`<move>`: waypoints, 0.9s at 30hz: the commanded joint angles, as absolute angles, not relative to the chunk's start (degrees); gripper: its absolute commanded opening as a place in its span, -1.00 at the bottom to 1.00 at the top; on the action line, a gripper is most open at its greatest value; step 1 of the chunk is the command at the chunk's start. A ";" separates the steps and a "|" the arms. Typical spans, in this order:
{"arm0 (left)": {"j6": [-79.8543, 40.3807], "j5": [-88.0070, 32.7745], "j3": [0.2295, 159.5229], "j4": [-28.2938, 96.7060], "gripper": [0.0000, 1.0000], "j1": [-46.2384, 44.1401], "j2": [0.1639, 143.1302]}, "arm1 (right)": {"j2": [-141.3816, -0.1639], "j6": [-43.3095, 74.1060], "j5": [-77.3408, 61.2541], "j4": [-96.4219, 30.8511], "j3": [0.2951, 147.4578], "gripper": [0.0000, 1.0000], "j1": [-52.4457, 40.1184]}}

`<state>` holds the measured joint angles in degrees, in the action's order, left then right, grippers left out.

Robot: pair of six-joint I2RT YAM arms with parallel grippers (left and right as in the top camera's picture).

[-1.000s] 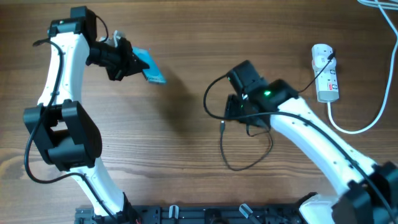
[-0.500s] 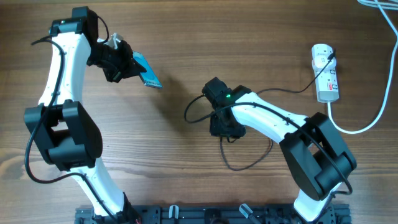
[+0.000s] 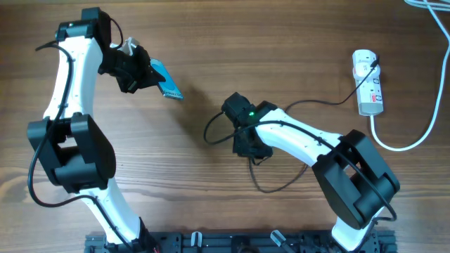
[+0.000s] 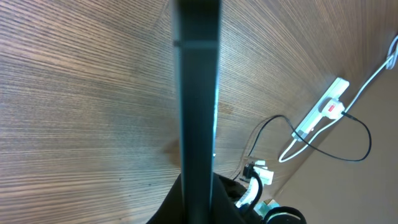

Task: Plug charger to phone and switch on socket
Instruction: 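Lift the cable plug with the right gripper, pointing it upward, then bring the phone's bottom port down onto the plug held by right gripper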

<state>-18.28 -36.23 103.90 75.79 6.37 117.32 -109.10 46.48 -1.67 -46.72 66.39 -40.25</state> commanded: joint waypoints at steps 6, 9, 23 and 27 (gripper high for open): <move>-17.12 -36.91 104.57 75.90 -0.92 6.24 114.98 | -110.48 47.75 2.09 -46.74 65.95 -0.46 -40.34; -17.12 -36.91 104.57 75.90 -0.92 6.24 114.98 | -110.48 46.52 2.11 -46.44 65.95 -0.50 -40.34; -17.12 -36.93 104.57 75.90 -0.92 6.24 114.98 | -110.50 46.00 2.11 -45.39 65.95 -0.70 -40.27; -17.12 -36.93 104.57 75.92 -0.92 6.24 114.98 | -110.50 45.06 2.02 -44.88 65.95 -0.78 -40.27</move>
<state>-18.28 -36.23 103.90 75.83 6.37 117.32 -109.14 46.41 0.51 -45.67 66.39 -40.25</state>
